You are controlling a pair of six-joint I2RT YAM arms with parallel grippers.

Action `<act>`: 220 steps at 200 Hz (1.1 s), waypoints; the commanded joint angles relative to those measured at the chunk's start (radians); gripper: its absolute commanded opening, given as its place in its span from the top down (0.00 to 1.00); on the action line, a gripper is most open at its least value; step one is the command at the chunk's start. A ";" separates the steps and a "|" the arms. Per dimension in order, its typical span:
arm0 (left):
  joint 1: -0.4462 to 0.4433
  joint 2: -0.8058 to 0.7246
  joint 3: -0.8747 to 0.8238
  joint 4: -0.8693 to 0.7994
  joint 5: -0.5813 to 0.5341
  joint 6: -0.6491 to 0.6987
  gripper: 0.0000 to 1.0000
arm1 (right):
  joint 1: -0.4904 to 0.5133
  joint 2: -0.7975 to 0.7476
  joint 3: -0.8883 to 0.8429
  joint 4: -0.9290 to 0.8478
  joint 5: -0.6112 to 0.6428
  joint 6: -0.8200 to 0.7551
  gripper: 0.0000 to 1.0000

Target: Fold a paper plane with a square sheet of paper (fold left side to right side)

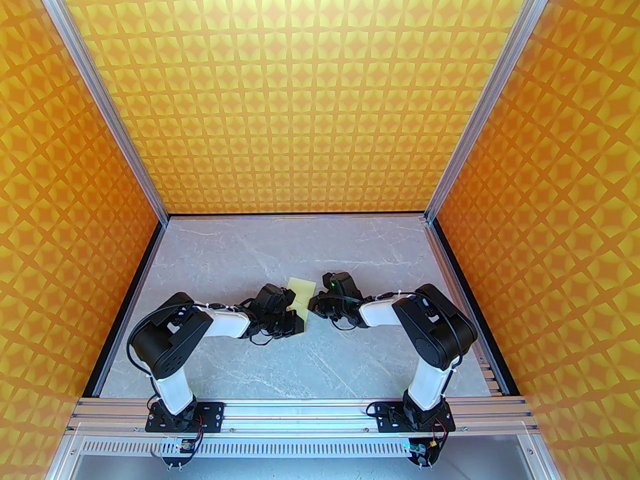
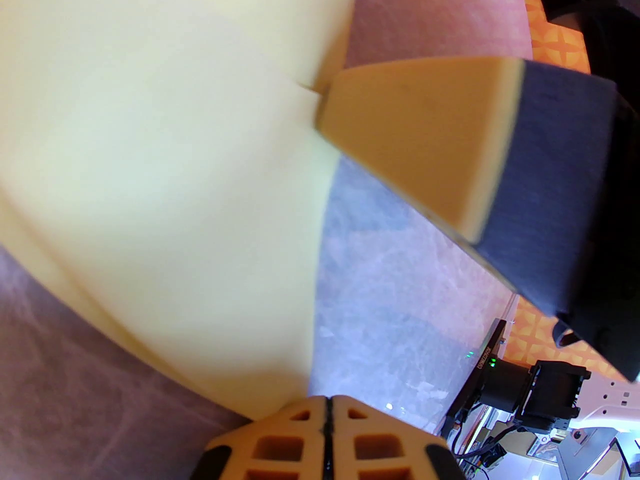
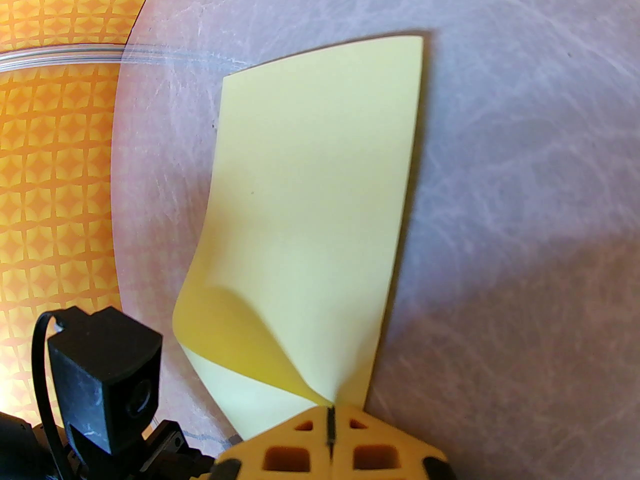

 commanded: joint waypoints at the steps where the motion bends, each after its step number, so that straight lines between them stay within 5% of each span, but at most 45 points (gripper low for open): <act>1: 0.009 -0.027 0.045 -0.019 0.004 0.004 0.93 | -0.009 0.014 0.004 -0.007 0.021 -0.020 1.00; 108: 0.036 0.095 0.111 -0.018 -0.006 -0.010 0.94 | -0.009 0.020 0.013 -0.022 0.020 -0.023 1.00; 220: 0.035 -0.002 0.121 -0.077 -0.056 -0.009 0.93 | -0.009 0.019 0.021 -0.050 0.027 -0.041 1.00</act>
